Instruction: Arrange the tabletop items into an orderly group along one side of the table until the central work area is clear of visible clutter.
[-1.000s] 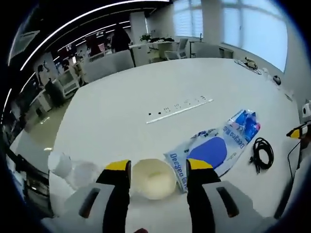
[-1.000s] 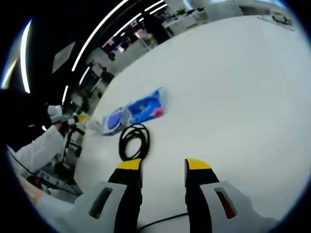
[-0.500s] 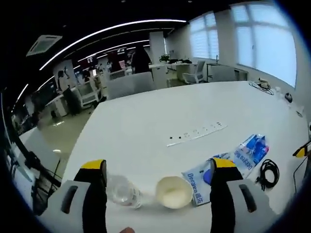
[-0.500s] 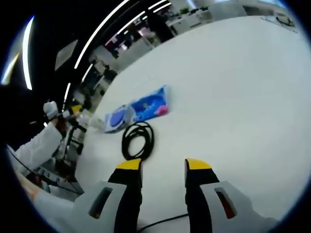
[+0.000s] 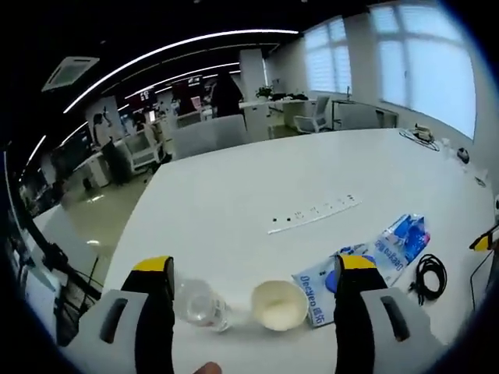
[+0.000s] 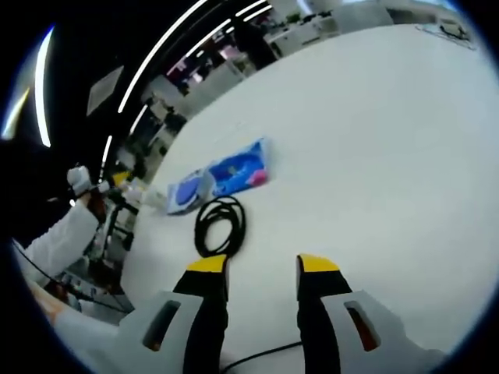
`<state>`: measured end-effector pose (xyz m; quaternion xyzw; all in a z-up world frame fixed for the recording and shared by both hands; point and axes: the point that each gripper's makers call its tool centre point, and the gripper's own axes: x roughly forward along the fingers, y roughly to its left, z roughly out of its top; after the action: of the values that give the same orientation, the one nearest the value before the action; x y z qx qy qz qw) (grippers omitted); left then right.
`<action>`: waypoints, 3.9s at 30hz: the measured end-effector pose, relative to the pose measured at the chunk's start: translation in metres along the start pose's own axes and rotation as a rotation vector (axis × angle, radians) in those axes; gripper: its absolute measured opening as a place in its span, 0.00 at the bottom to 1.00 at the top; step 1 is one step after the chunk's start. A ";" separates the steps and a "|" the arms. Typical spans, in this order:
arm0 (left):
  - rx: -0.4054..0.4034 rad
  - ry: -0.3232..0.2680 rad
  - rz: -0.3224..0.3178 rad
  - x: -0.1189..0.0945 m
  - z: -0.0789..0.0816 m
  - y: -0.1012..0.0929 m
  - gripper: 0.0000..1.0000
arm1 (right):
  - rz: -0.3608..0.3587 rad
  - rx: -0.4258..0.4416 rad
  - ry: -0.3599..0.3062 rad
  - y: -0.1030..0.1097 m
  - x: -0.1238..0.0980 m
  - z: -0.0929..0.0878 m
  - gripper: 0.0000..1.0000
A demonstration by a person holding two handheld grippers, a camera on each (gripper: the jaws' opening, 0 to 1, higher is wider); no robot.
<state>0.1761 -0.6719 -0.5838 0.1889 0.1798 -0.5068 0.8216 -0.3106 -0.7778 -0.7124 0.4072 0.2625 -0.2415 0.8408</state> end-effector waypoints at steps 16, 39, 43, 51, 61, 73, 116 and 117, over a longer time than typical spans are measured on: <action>-0.166 0.030 0.132 0.000 -0.022 0.062 0.74 | -0.013 0.014 0.004 -0.004 -0.001 -0.002 0.31; -0.200 0.061 0.183 0.009 -0.037 0.070 0.20 | -0.030 0.016 0.017 -0.005 0.002 -0.002 0.31; -0.191 0.037 0.180 0.002 -0.030 0.067 0.20 | -0.028 0.014 0.024 -0.004 0.002 -0.005 0.31; -0.172 0.016 0.164 -0.004 -0.021 0.060 0.20 | -0.023 0.014 0.019 -0.004 0.002 -0.004 0.31; -0.184 0.045 0.147 0.003 -0.032 0.053 0.21 | -0.023 0.020 0.016 -0.006 -0.001 -0.007 0.31; -0.189 0.053 0.133 0.006 -0.041 0.049 0.21 | -0.013 0.004 0.023 -0.001 0.001 -0.008 0.32; -0.186 0.122 -0.174 -0.087 -0.121 0.013 0.98 | 0.091 -0.387 0.146 0.048 0.001 -0.011 0.70; -0.184 0.123 -0.193 -0.088 -0.124 0.013 0.99 | 0.093 -0.385 0.153 0.049 0.000 -0.012 0.72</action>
<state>0.1375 -0.5379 -0.6459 0.1256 0.2928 -0.5522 0.7704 -0.2830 -0.7414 -0.6918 0.2677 0.3478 -0.1164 0.8910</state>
